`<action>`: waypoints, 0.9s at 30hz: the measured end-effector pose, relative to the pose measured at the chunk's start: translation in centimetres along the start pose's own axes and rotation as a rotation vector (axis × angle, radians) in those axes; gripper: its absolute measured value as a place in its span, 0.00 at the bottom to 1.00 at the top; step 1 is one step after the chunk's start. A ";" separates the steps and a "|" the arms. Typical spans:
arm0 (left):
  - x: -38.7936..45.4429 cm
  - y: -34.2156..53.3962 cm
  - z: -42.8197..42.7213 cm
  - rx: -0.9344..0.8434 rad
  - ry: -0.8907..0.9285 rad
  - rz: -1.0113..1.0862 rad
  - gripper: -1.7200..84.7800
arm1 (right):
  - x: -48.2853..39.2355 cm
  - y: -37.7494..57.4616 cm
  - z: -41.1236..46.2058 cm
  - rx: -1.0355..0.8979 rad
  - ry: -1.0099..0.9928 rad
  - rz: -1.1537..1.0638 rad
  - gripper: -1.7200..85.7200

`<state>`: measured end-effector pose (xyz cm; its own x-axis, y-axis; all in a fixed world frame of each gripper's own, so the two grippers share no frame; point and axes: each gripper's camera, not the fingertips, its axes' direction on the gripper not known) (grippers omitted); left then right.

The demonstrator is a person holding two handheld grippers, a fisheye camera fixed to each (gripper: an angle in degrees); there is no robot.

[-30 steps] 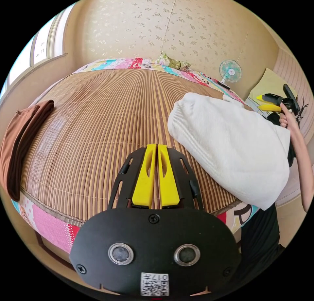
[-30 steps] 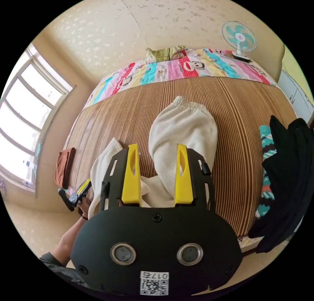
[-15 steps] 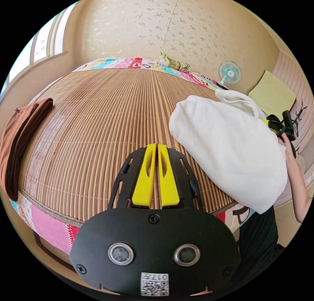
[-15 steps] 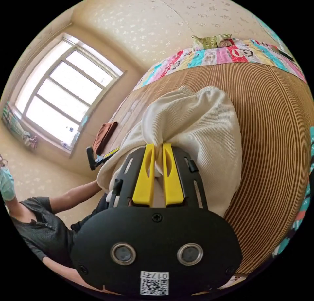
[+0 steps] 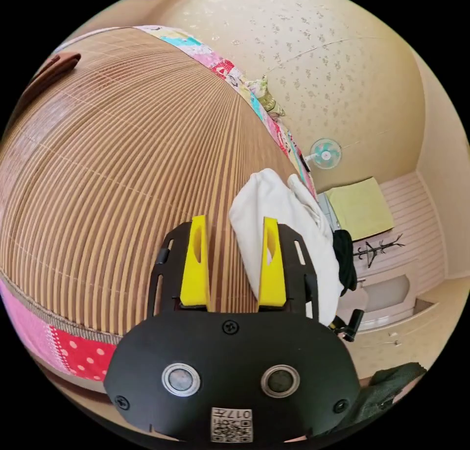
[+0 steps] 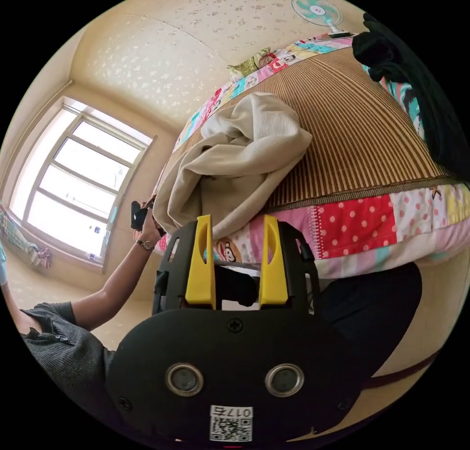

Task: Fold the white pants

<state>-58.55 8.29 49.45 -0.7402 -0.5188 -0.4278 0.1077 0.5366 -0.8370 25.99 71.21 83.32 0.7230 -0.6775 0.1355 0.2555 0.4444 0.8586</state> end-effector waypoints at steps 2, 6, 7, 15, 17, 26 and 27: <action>1.9 -0.7 2.8 -0.116 0.157 0.053 0.20 | -0.5 1.8 1.4 -0.072 -0.073 -0.002 0.18; 7.7 2.7 6.8 -0.269 0.113 0.191 0.14 | -0.8 3.5 2.4 -0.160 -0.246 0.068 0.22; 9.8 4.7 7.2 -0.271 0.066 0.235 0.13 | -0.6 3.6 1.9 -0.147 -0.314 0.086 0.24; 22.9 18.7 11.2 -0.716 0.334 0.513 0.10 | 0.8 4.1 -3.3 -0.055 -0.146 0.218 0.31; 25.2 19.7 10.0 -0.806 0.310 0.647 0.06 | 1.5 4.1 -4.9 -0.075 -0.150 0.185 0.23; 19.2 -3.9 -1.7 -0.233 0.423 0.267 0.24 | 0.5 5.5 -12.3 -0.087 -0.035 0.105 0.15; 18.6 -5.6 -1.0 -0.243 0.417 0.227 0.25 | 0.4 5.7 -13.1 -0.080 -0.055 0.124 0.15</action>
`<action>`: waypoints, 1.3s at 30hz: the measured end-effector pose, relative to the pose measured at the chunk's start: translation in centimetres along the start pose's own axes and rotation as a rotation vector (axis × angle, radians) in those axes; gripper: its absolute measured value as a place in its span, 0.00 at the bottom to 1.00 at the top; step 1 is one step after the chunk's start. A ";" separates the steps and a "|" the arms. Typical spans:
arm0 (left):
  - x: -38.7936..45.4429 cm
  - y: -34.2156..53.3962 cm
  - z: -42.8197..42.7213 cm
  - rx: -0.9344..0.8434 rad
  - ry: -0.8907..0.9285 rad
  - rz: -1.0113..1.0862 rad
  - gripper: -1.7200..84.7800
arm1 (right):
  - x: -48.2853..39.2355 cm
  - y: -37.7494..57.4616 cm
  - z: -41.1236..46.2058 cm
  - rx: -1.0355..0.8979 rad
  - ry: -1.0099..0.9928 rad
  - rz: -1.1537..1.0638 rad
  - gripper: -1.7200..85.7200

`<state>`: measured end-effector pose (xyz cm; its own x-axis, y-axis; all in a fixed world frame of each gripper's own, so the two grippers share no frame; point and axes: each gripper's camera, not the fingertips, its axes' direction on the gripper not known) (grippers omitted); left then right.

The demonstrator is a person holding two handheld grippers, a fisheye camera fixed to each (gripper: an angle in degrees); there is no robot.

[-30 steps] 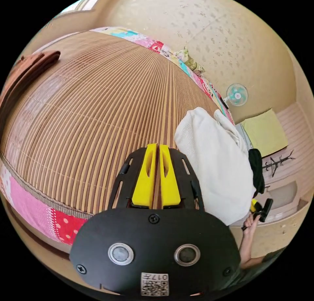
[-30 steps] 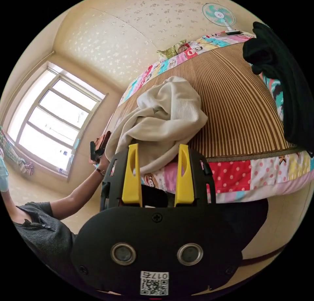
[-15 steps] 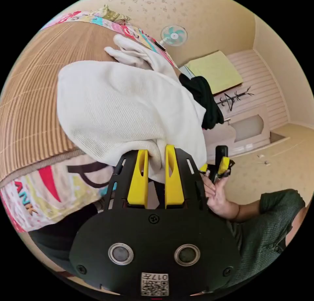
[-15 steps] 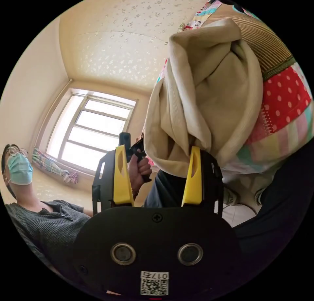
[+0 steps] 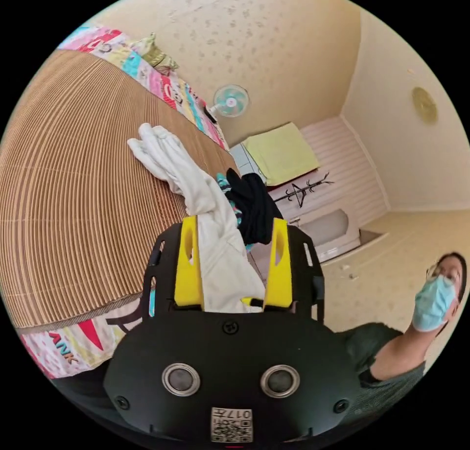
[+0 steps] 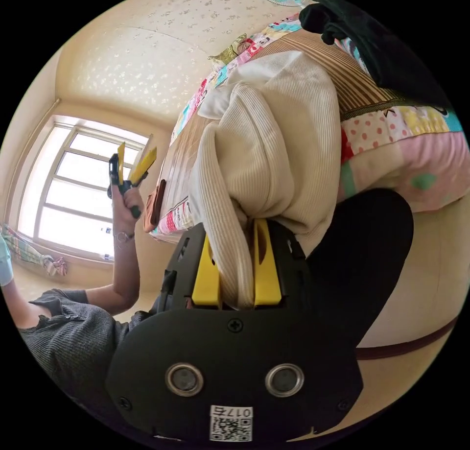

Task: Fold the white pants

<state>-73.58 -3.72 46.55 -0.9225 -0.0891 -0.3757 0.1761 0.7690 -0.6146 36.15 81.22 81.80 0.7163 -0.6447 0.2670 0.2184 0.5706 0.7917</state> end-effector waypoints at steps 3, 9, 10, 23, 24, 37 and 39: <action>-6.1 -7.2 2.3 -0.027 0.063 -0.151 0.27 | -1.7 1.1 -2.1 0.012 0.005 -0.022 0.15; -18.4 -10.1 10.4 -0.040 0.414 -0.553 0.11 | -5.8 4.2 -7.2 0.058 -0.012 -0.119 0.14; -18.9 -9.9 10.8 0.004 0.548 -0.566 0.08 | -6.3 4.6 -8.7 0.072 -0.047 -0.134 0.14; -8.7 -6.2 -32.0 0.626 0.623 0.144 0.08 | -5.6 -5.1 -21.2 0.532 -0.364 -0.225 0.17; -8.1 -5.1 -33.9 0.646 0.540 0.139 0.09 | -4.6 -5.4 -20.2 0.612 -0.298 -0.045 0.18; -13.5 12.6 -37.4 0.764 0.145 -0.327 0.08 | -21.8 -4.0 -1.4 0.375 0.176 -0.523 0.28; -12.6 13.1 -37.0 0.778 0.144 -0.332 0.08 | -24.8 -4.3 2.5 0.226 0.253 -0.675 0.29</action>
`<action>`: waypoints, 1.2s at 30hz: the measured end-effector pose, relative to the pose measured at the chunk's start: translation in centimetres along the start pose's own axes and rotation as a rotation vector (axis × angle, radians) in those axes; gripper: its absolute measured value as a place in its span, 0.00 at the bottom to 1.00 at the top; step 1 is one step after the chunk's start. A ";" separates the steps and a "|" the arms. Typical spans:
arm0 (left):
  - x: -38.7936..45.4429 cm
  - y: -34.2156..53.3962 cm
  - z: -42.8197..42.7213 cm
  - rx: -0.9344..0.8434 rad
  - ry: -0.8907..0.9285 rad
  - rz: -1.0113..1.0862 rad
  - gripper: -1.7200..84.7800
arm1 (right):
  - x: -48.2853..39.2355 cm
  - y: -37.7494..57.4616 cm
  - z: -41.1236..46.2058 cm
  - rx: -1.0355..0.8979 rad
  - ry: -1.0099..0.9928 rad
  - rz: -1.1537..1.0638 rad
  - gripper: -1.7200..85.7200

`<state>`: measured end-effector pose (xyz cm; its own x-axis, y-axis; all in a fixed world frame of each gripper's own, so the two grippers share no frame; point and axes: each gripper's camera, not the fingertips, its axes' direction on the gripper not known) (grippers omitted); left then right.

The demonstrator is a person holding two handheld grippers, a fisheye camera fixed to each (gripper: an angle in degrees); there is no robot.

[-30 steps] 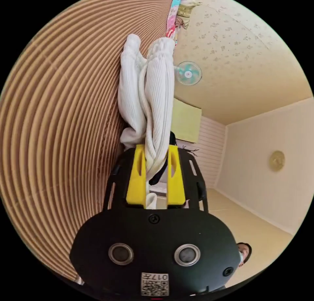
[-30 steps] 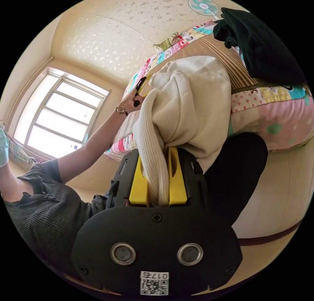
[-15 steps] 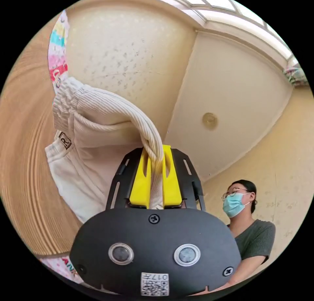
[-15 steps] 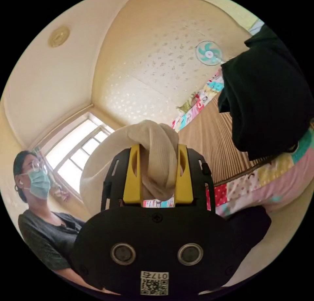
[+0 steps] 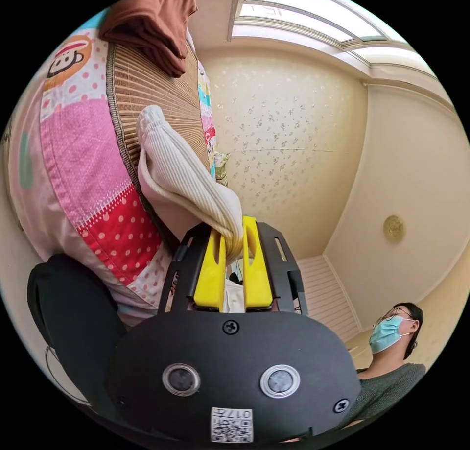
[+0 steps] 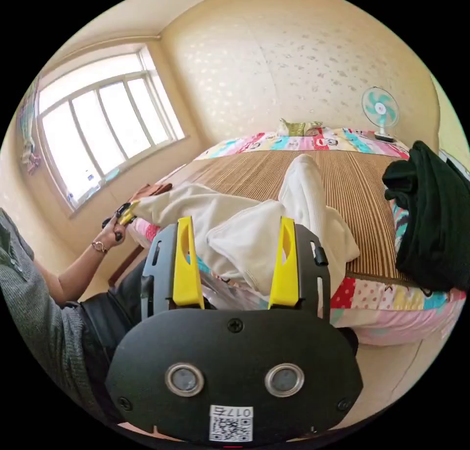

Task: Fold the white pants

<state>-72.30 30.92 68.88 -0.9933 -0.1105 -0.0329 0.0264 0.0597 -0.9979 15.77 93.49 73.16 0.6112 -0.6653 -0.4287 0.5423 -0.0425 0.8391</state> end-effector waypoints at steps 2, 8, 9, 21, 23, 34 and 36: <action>1.3 0.7 0.1 0.006 0.009 0.012 0.08 | -1.7 -1.4 5.2 -0.261 0.027 -0.092 0.27; 8.4 -0.8 3.8 -0.045 0.092 0.059 0.08 | 1.9 -7.8 9.8 -0.478 0.044 -0.074 0.07; 9.7 -1.3 5.0 -0.058 0.084 0.068 0.08 | 5.4 -10.8 7.8 -0.363 -0.038 0.041 0.07; 27.1 -8.1 38.7 -0.582 -0.222 0.550 0.32 | 26.7 -21.6 -0.7 0.337 -0.015 0.721 0.28; 25.3 -5.5 39.6 -0.580 -0.379 0.605 0.16 | 24.1 -21.0 1.0 0.249 0.019 0.562 0.26; 6.7 -1.1 28.8 -0.269 -0.539 0.139 0.21 | 11.7 -12.3 22.3 -0.424 -0.008 0.060 0.24; 3.9 -0.3 26.9 -0.218 -0.536 0.046 0.21 | 12.2 -11.9 25.9 -0.587 -0.001 0.034 0.21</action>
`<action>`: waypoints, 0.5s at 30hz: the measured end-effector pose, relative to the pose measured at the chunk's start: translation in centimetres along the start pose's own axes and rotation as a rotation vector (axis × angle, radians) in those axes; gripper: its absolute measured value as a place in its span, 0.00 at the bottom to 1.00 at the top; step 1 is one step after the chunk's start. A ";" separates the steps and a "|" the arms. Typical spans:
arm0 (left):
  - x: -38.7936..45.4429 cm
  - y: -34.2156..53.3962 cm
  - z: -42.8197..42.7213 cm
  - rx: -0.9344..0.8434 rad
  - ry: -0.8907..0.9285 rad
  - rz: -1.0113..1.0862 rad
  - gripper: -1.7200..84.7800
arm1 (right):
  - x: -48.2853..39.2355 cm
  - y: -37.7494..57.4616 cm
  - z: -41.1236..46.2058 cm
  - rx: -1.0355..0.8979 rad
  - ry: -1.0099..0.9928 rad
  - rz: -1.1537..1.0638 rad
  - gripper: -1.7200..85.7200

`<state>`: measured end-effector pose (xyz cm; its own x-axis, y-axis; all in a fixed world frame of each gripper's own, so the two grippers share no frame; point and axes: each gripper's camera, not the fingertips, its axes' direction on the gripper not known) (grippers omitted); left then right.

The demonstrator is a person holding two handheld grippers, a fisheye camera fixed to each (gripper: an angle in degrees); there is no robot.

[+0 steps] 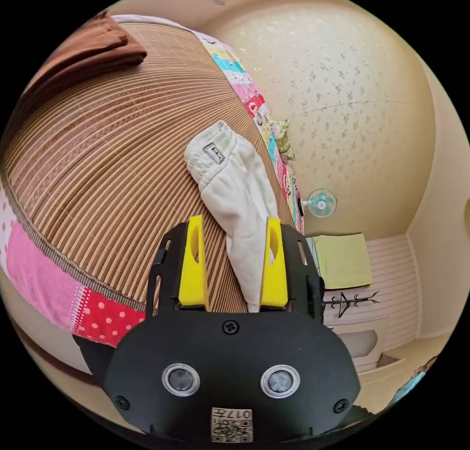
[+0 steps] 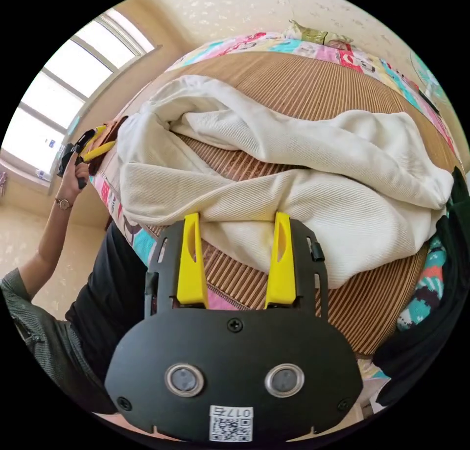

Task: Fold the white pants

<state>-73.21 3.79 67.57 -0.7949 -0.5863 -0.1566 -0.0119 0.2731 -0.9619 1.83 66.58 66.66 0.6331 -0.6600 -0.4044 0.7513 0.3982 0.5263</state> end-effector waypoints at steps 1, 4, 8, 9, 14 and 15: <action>-1.1 0.8 -0.1 0.021 -0.031 -0.026 0.21 | 0.1 -0.2 -0.8 -0.007 0.014 -0.022 0.17; -1.7 1.5 1.1 -0.018 -0.062 0.005 0.21 | 1.6 1.1 -6.9 0.121 -0.082 0.032 0.07; -3.4 1.2 3.1 -0.037 0.074 -0.067 0.22 | 6.5 10.6 -16.3 0.596 -0.469 0.110 0.06; -3.7 1.2 3.4 -0.030 0.094 -0.084 0.22 | 7.9 15.0 -17.9 0.748 -0.530 0.165 0.05; -5.2 0.7 8.1 -0.066 0.297 -0.204 0.20 | 8.3 26.1 -17.4 0.733 -0.040 0.528 0.04; -5.2 0.6 8.5 -0.068 0.302 -0.217 0.19 | 8.7 27.8 -15.9 0.672 0.023 0.618 0.04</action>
<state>-63.91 0.48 65.93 -0.9123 -0.3877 0.1318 -0.2316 0.2231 -0.9469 31.19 82.01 65.85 0.8958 -0.4366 0.0830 0.0150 0.2164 0.9762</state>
